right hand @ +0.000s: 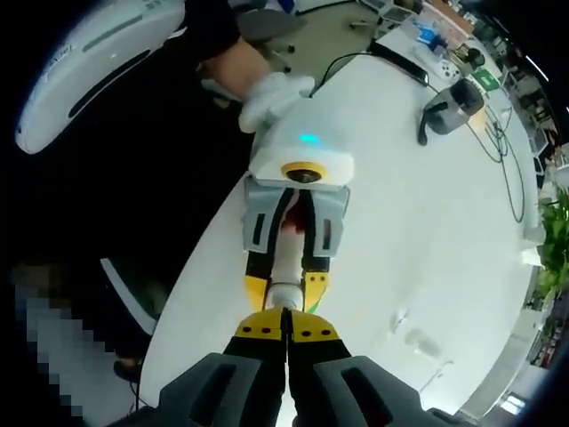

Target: Clamp pump bottle remove cover press pump head put on cover

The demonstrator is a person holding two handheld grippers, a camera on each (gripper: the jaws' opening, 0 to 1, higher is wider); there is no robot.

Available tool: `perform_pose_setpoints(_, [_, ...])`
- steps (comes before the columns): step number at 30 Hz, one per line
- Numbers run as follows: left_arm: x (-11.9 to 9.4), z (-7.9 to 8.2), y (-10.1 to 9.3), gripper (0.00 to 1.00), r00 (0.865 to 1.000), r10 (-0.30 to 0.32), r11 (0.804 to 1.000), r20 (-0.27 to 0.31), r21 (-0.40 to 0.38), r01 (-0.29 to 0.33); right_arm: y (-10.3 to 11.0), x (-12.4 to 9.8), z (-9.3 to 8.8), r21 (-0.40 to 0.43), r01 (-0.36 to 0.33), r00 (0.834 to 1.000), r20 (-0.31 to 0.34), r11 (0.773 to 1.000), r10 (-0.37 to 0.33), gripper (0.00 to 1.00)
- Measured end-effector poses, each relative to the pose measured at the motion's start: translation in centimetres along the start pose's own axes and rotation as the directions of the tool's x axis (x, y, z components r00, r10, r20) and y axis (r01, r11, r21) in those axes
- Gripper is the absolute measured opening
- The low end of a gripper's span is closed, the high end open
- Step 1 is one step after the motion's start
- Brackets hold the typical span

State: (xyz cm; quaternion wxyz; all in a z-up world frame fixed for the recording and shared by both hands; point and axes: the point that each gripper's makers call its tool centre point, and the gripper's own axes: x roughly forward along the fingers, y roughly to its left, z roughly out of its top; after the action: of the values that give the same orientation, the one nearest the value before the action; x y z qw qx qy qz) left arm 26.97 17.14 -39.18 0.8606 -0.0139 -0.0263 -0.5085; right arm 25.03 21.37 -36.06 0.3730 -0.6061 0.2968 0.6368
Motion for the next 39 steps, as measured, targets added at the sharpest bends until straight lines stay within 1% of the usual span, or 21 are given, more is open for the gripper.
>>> perform_pose_setpoints(9, [0.04,-0.04,0.0,0.14,1.0,-0.001,1.0,0.003,0.022,0.001,-0.03,-0.62,-0.03,0.05,-0.009,0.999,0.039,0.999,0.007,0.0])
perform_pose_setpoints(16, [0.07,-0.05,0.01,0.15,1.0,-0.002,1.0,0.005,0.028,0.002,-0.04,-0.6,-0.04,0.047,-0.008,0.999,0.042,0.999,0.006,0.0])
perform_pose_setpoints(29, [0.07,-0.15,0.02,0.14,1.0,-0.002,1.0,-0.003,-0.007,0.002,0.0,-0.57,-0.04,0.062,-0.019,0.999,0.049,0.998,0.016,0.0])
perform_pose_setpoints(39, [0.07,-0.18,-0.04,0.14,1.0,-0.009,1.0,-0.002,-0.006,0.009,0.08,-0.58,0.01,0.059,-0.021,0.999,0.051,0.998,0.018,0.0])
